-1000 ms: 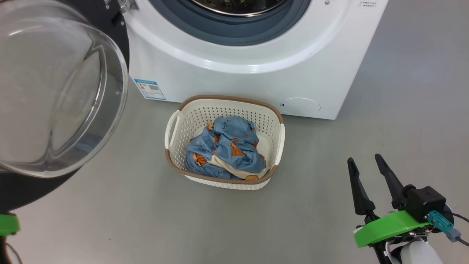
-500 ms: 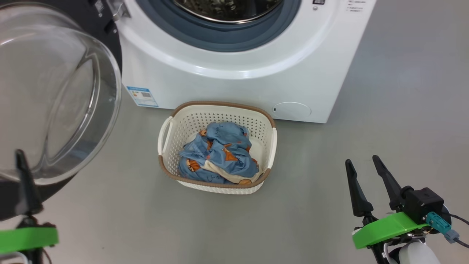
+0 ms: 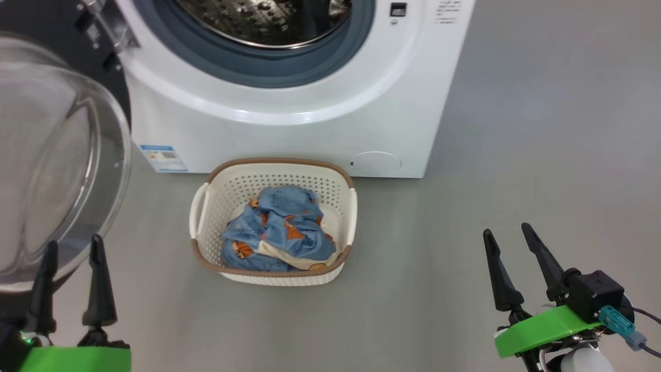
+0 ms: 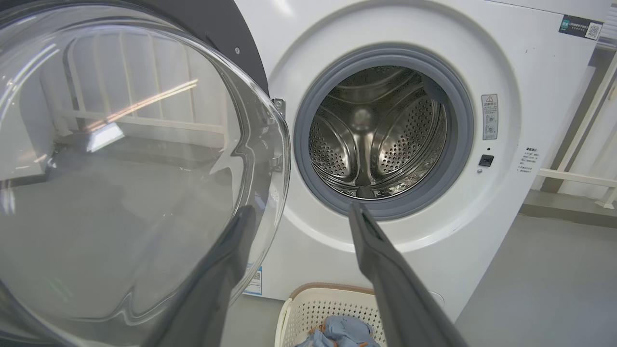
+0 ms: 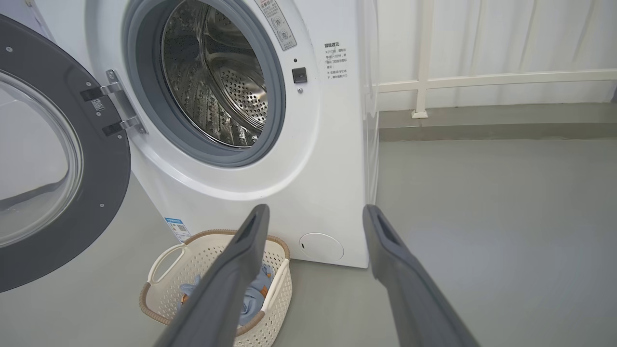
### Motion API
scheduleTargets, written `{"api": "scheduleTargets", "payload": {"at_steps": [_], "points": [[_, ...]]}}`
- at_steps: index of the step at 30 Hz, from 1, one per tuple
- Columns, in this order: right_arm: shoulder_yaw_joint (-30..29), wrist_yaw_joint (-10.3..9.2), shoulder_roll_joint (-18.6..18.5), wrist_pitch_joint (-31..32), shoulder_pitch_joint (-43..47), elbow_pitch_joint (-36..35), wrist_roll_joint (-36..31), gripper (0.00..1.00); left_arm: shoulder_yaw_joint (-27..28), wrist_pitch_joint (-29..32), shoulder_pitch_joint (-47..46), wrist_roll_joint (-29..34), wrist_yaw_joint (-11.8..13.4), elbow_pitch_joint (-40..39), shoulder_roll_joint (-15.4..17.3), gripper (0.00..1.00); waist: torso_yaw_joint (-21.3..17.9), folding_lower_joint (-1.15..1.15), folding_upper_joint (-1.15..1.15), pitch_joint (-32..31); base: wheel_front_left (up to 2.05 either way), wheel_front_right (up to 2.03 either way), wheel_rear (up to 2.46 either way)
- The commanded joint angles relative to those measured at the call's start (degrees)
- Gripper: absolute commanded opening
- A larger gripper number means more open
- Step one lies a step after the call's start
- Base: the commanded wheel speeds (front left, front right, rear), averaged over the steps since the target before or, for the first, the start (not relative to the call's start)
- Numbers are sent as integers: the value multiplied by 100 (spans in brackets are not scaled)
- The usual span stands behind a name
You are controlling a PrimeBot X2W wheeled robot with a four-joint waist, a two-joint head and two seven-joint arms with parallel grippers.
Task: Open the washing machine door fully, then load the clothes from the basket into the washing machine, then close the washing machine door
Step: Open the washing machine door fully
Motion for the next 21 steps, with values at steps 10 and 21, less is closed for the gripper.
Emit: {"api": "scheduleTargets", "payload": {"at_steps": [10, 21], "points": [[215, 35, 11, -28, 158, -345, -61, 100, 1, -29, 187, 131, -11, -133, 199, 100, -472, 0, 0, -214, 0, 0, 0], [211, 35, 11, -28, 417, -493, -108, 100, 65, -29, 568, 271, -11, -92, 58, 100, -730, 0, 0, -511, 0, 0, 0]]}}
